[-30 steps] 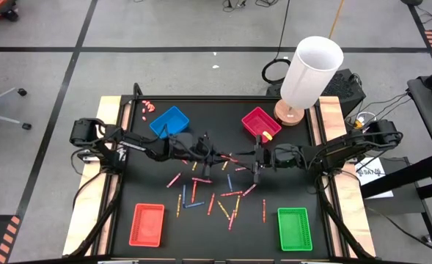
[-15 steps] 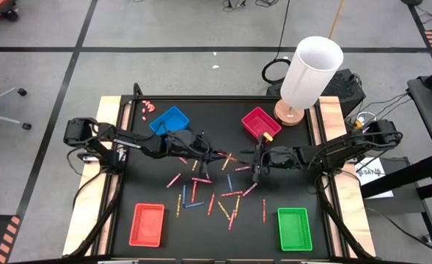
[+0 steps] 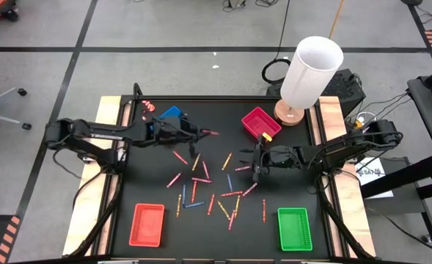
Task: Sort crayons
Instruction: Put the orange crayon into the red bin
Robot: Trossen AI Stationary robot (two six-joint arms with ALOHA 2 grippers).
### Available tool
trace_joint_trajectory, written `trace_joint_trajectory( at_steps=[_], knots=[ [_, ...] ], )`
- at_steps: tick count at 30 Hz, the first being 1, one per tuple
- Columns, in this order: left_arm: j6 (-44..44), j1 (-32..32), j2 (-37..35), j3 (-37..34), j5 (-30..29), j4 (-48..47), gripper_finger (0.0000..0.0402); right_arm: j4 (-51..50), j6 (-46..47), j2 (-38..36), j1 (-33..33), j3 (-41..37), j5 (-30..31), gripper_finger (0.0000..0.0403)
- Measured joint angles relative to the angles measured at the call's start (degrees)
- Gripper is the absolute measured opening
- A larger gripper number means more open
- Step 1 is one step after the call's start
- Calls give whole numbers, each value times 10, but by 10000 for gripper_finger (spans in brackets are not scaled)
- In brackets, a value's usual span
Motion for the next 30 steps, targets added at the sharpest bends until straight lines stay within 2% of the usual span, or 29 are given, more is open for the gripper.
trace_joint_trajectory(
  at_steps=[7,14,30],
  knots=[
    [47,19,-10,0,-28,-38,35,1,53,0,-12,0,0,167],
    [91,20,-5,0,-29,-33,39,-3,53,0,-27,0,0,167],
    [91,-29,-5,0,-26,-20,40,-37,39,0,-30,0,-3,167]
  ],
)
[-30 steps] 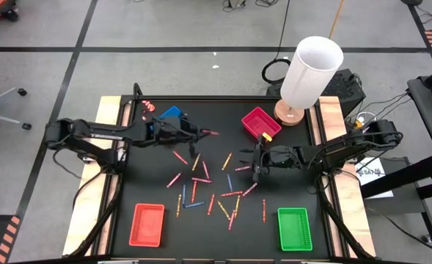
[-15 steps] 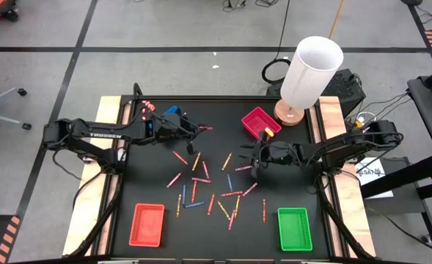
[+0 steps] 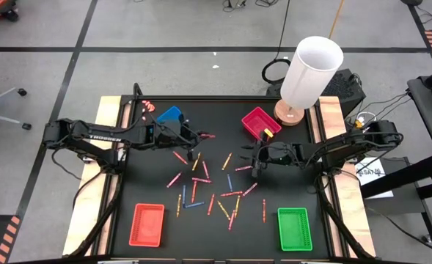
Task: Sort crayons
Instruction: Put the orange crayon into the red bin
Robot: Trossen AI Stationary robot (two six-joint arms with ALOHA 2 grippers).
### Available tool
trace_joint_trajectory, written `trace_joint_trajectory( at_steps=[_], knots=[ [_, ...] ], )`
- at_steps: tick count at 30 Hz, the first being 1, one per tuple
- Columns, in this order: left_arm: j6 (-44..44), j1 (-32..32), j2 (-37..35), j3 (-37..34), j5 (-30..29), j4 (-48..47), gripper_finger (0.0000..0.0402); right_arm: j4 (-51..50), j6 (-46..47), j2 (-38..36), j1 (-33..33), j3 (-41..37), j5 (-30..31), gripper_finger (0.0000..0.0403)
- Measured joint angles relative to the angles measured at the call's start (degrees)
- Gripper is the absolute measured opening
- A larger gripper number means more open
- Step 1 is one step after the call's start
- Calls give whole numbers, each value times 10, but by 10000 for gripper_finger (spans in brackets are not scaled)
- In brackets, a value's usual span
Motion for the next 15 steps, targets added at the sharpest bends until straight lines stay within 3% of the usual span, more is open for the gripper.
trace_joint_trajectory(
  at_steps=[7,15],
  knots=[
    [30,-38,4,1,12,80,40,-111,38,-26,1,1,-16,167],
    [89,-87,42,54,14,111,40,-294,103,-158,1,10,-15,167]
  ],
)
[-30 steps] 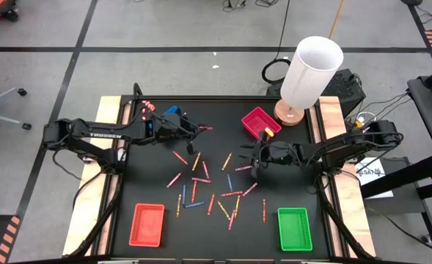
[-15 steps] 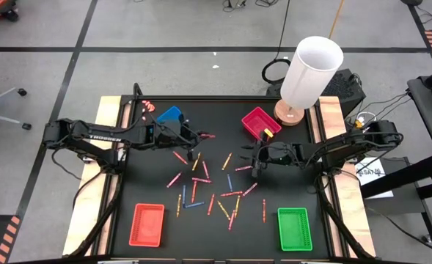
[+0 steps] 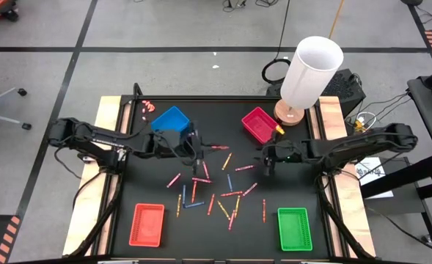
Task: Sort crayons
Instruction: Put the orange crayon into the red bin
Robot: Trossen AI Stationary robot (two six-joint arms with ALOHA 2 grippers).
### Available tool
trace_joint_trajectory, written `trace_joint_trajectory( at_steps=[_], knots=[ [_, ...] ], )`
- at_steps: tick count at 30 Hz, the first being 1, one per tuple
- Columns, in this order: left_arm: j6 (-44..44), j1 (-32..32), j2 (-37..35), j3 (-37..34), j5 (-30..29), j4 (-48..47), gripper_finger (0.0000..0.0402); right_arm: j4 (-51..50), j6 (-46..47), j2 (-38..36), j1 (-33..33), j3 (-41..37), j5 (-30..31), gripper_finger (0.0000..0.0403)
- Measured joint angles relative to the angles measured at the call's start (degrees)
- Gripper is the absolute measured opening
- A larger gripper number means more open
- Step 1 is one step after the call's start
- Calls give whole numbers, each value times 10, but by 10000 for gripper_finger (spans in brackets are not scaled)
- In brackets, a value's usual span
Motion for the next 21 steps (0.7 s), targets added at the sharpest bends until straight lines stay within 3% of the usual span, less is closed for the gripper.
trace_joint_trajectory(
  at_steps=[8,16,21],
  knots=[
    [15,-11,105,76,3,15,40,-139,65,-121,14,0,0,167],
    [12,-11,210,173,7,17,40,-188,71,-153,20,0,3,167],
    [-32,-12,260,227,78,18,40,-213,58,-153,20,0,19,167]
  ],
)
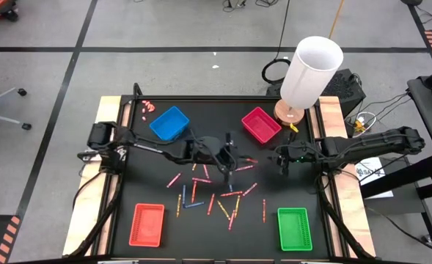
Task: Sort crayons
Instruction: Put the orange crayon into the red bin
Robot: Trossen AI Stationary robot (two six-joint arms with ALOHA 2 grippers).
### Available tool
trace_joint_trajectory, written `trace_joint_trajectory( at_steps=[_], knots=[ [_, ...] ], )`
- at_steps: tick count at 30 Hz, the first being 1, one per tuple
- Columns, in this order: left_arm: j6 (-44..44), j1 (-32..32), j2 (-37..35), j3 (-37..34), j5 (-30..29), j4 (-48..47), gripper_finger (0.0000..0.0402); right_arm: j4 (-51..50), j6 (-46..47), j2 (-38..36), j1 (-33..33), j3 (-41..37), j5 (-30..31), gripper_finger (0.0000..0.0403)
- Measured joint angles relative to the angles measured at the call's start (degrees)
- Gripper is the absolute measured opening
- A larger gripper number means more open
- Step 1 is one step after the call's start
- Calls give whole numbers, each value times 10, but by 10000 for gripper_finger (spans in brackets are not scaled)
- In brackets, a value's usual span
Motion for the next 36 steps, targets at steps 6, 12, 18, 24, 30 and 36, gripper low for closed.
trace_joint_trajectory(
  at_steps=[6,12,18,24,30,36],
  knots=[
    [-13,-17,54,52,17,-4,40,-12,-14,0,0,0,30,167],
    [-15,-21,85,84,10,-4,40,-25,-12,-1,0,0,30,167],
    [-30,-20,85,86,11,-9,40,-31,-11,-1,0,0,29,167],
    [1,-13,85,86,-26,-4,40,-30,2,-1,0,0,30,167],
    [16,55,85,86,17,0,40,-31,37,0,0,0,41,167],
    [15,126,95,87,64,48,40,-32,59,0,0,-1,44,167]
  ],
)
